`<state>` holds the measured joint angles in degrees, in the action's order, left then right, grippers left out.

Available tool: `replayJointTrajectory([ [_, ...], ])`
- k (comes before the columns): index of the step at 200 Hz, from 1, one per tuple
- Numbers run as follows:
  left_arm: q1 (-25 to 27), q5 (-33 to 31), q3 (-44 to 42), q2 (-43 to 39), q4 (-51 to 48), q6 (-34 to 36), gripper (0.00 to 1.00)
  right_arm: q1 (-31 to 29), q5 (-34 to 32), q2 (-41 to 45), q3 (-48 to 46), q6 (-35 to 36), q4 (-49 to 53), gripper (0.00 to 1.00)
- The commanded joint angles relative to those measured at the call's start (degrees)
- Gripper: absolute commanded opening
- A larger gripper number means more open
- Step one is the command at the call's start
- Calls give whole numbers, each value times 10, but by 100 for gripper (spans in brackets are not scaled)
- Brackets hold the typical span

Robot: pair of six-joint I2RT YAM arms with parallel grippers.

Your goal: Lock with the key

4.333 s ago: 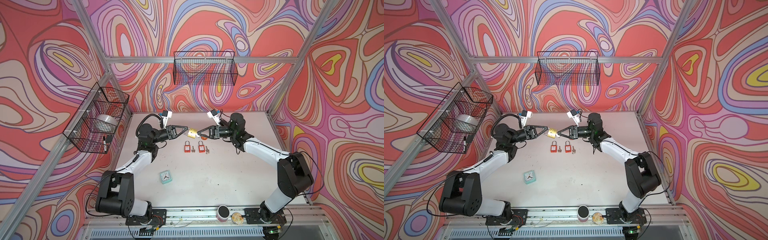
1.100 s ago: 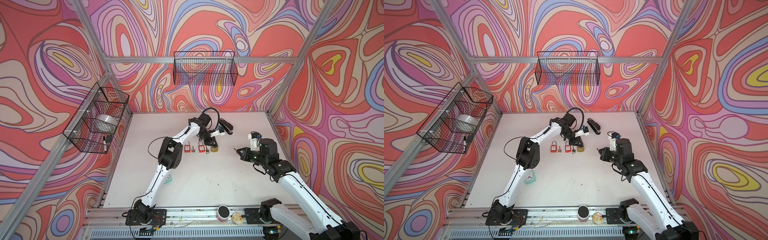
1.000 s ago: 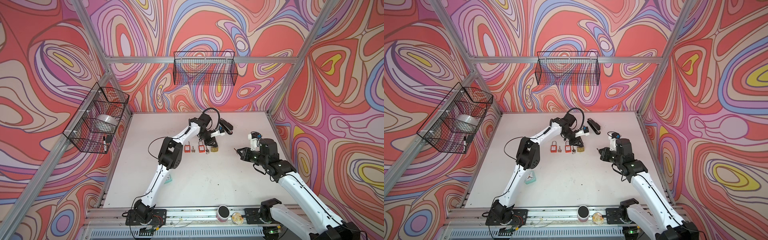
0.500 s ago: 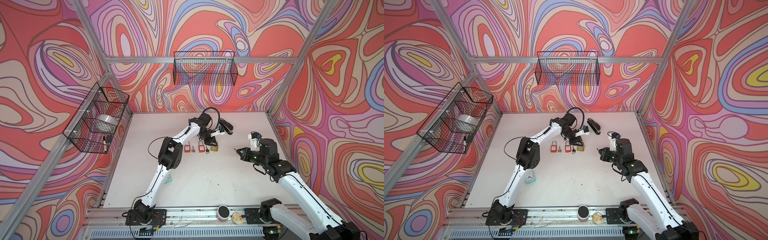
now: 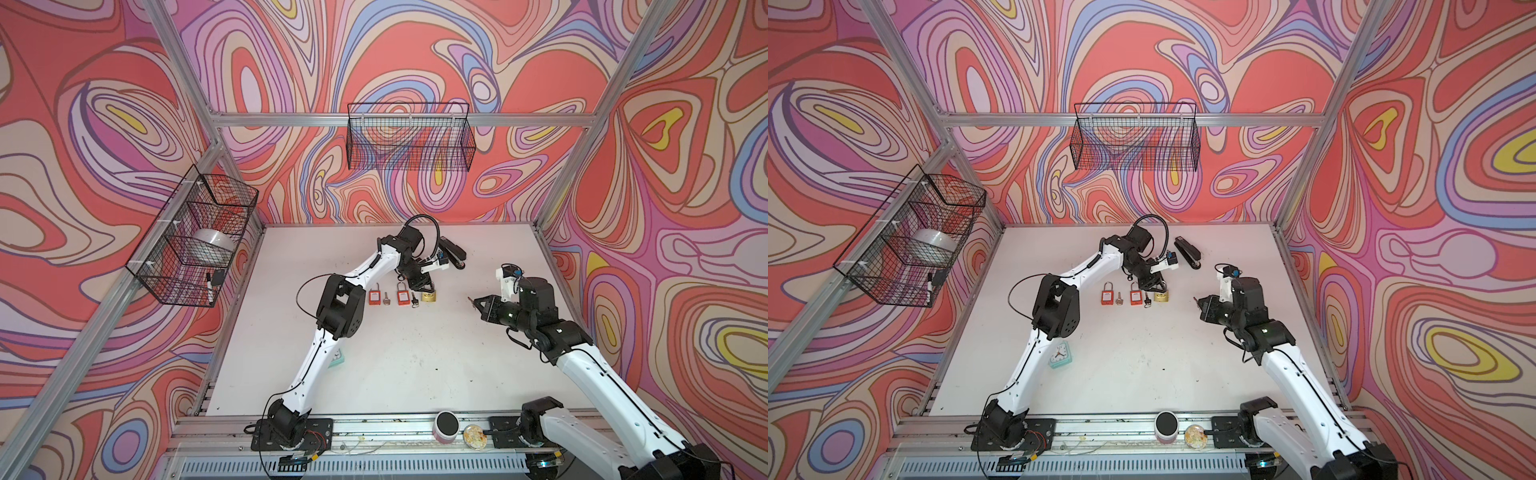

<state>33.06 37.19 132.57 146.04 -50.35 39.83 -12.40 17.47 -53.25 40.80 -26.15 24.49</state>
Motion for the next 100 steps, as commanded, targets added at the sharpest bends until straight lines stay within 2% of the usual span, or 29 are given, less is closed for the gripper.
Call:
replayJointTrajectory([
  [1, 3, 2, 4, 11, 1, 0, 46, 2, 4, -1, -2, 8, 2, 0],
  [100, 3, -3, -2, 9, -17, 6, 62, 3, 8, -9, 5, 15, 3, 0],
])
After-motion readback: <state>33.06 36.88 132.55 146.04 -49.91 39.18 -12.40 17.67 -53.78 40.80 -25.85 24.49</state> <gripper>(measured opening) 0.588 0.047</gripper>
